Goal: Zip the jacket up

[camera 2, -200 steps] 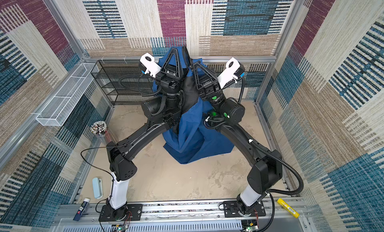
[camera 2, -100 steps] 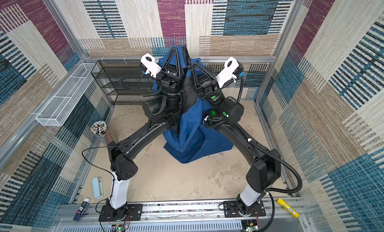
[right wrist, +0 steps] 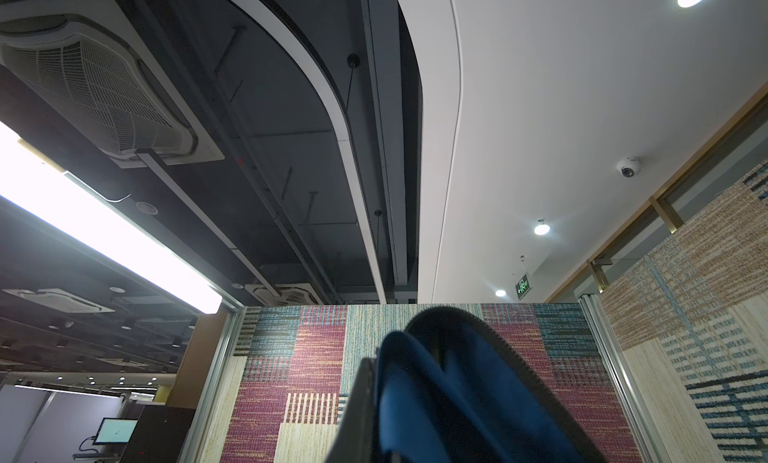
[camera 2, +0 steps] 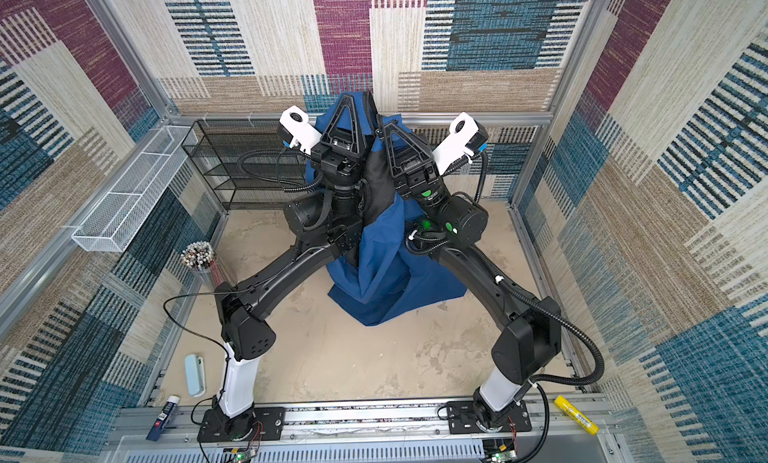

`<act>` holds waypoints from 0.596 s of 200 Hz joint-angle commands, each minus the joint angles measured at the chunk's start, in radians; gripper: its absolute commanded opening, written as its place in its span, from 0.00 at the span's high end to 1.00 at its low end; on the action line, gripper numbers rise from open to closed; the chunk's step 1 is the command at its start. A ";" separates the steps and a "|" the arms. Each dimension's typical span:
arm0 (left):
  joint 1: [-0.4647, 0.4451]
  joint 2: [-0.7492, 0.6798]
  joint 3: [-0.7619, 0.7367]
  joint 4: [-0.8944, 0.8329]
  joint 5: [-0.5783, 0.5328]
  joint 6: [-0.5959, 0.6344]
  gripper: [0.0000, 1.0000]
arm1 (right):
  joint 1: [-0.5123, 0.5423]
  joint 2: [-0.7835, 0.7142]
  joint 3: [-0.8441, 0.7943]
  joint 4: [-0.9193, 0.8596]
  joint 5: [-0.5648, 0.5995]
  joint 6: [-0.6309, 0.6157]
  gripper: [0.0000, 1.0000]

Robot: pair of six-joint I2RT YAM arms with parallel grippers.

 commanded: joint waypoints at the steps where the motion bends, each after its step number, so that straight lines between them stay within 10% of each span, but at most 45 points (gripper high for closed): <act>1: -0.003 0.000 0.016 0.038 -0.002 -0.005 1.00 | 0.003 -0.001 0.001 0.444 -0.006 0.004 1.00; 119: -0.003 0.003 0.013 0.039 0.000 -0.010 1.00 | 0.004 0.007 0.012 0.445 -0.006 0.007 1.00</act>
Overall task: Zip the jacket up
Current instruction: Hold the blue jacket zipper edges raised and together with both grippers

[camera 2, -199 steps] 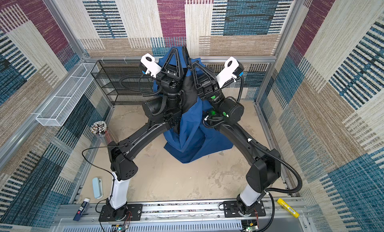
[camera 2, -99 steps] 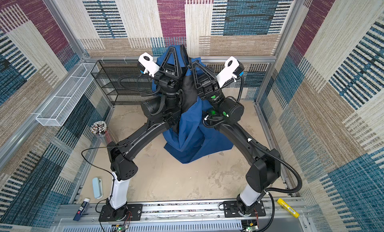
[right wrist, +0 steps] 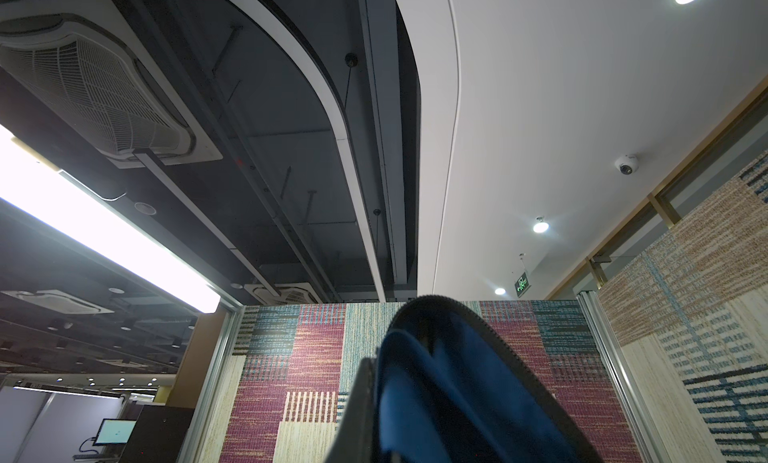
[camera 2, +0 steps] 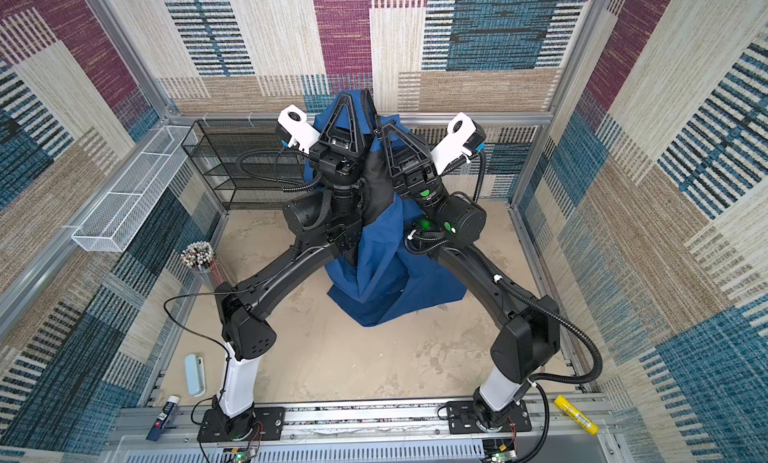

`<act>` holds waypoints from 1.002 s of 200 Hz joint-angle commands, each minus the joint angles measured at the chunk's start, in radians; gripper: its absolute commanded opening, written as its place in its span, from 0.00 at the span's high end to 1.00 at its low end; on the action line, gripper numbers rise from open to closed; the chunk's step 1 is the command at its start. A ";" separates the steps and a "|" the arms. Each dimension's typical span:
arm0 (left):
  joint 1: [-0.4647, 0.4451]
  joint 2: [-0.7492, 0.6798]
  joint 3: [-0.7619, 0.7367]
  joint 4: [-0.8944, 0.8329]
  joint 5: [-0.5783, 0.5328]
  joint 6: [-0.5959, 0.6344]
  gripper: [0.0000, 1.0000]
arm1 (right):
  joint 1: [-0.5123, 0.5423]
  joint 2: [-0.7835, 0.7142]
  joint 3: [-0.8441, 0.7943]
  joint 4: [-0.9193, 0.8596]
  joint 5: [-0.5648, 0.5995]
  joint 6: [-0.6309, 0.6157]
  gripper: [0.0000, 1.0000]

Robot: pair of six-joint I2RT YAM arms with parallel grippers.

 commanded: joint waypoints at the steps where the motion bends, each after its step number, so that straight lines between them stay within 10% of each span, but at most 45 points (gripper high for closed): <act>1: -0.003 -0.001 0.005 0.038 -0.001 -0.010 1.00 | 0.002 -0.001 0.009 0.445 -0.006 0.007 1.00; 200: -0.006 0.006 0.009 0.039 -0.008 -0.020 1.00 | 0.003 -0.003 0.013 0.444 -0.014 0.006 1.00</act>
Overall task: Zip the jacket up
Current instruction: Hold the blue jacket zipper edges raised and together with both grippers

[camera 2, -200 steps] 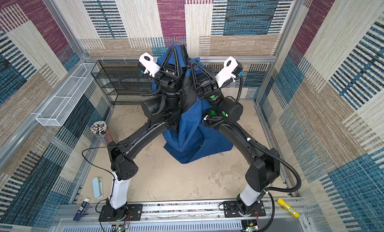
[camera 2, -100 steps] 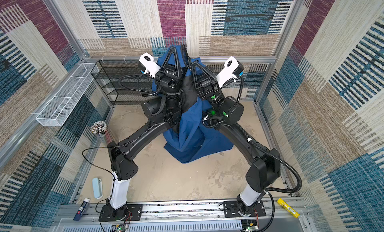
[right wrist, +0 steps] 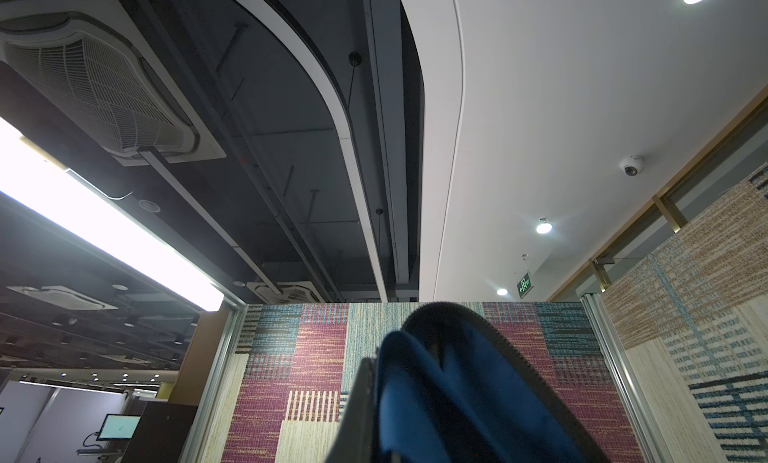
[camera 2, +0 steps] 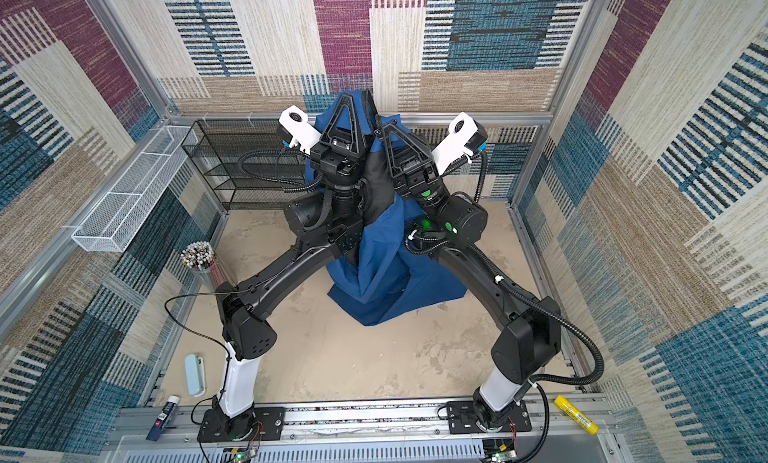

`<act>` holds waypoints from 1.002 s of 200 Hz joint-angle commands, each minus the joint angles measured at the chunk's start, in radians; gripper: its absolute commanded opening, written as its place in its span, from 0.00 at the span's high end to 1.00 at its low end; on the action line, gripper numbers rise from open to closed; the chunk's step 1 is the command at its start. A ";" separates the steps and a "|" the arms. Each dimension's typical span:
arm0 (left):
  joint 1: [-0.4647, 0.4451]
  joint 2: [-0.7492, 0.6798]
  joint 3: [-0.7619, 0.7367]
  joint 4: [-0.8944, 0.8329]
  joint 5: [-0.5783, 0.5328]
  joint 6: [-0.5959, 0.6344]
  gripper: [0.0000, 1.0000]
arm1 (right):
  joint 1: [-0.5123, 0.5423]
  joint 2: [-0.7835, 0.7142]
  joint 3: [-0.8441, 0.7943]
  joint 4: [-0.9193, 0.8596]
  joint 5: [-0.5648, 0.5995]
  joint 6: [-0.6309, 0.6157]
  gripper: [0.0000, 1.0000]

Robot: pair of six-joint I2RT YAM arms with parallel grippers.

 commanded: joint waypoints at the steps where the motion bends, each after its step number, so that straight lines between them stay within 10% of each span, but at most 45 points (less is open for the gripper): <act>1: -0.002 0.002 0.008 0.037 -0.006 -0.019 1.00 | 0.002 0.003 0.012 0.444 -0.007 0.006 1.00; 200: -0.003 0.001 0.001 0.035 -0.002 -0.028 1.00 | 0.005 0.022 0.039 0.444 0.004 -0.006 1.00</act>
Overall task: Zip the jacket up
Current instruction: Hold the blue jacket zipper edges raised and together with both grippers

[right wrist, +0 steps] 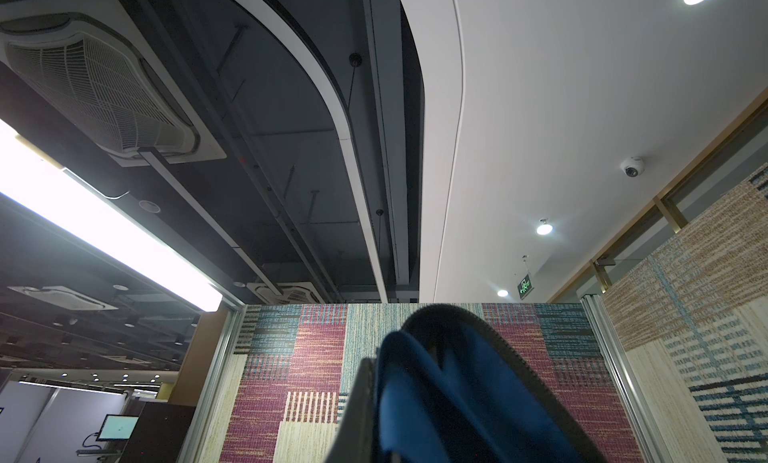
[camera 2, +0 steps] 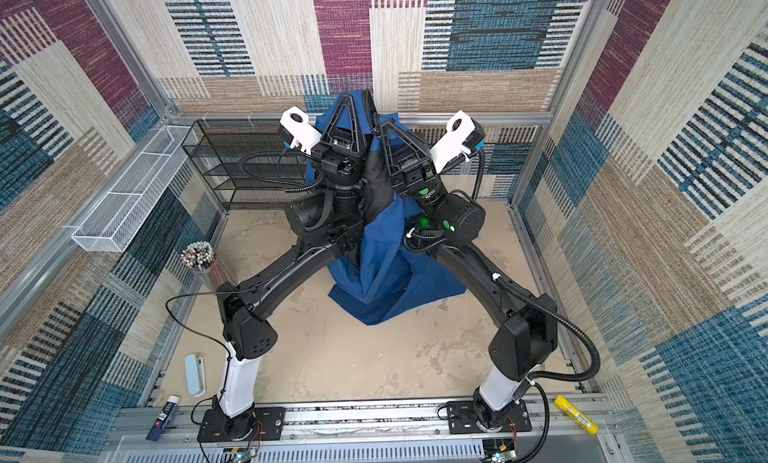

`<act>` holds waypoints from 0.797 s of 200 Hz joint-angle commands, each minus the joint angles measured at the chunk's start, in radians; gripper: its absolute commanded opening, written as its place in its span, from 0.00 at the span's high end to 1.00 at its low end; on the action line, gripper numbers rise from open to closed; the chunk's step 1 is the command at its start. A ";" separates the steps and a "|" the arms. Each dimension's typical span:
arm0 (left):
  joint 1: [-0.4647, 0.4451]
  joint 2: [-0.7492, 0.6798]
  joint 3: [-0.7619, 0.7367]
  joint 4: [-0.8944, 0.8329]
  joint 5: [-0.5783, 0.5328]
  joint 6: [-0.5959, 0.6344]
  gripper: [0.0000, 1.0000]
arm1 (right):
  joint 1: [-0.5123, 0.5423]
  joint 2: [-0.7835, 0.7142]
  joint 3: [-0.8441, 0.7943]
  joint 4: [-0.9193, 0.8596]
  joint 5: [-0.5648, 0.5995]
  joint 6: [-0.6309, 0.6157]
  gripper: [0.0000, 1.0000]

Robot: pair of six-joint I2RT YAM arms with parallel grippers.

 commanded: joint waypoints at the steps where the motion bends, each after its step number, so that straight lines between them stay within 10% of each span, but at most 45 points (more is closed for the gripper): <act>1: -0.002 -0.002 0.001 0.034 0.016 -0.027 1.00 | 0.003 0.001 0.013 0.445 0.002 -0.005 1.00; 159: -0.011 -0.026 -0.050 0.035 0.037 0.015 1.00 | 0.006 -0.031 -0.051 0.442 0.020 -0.056 1.00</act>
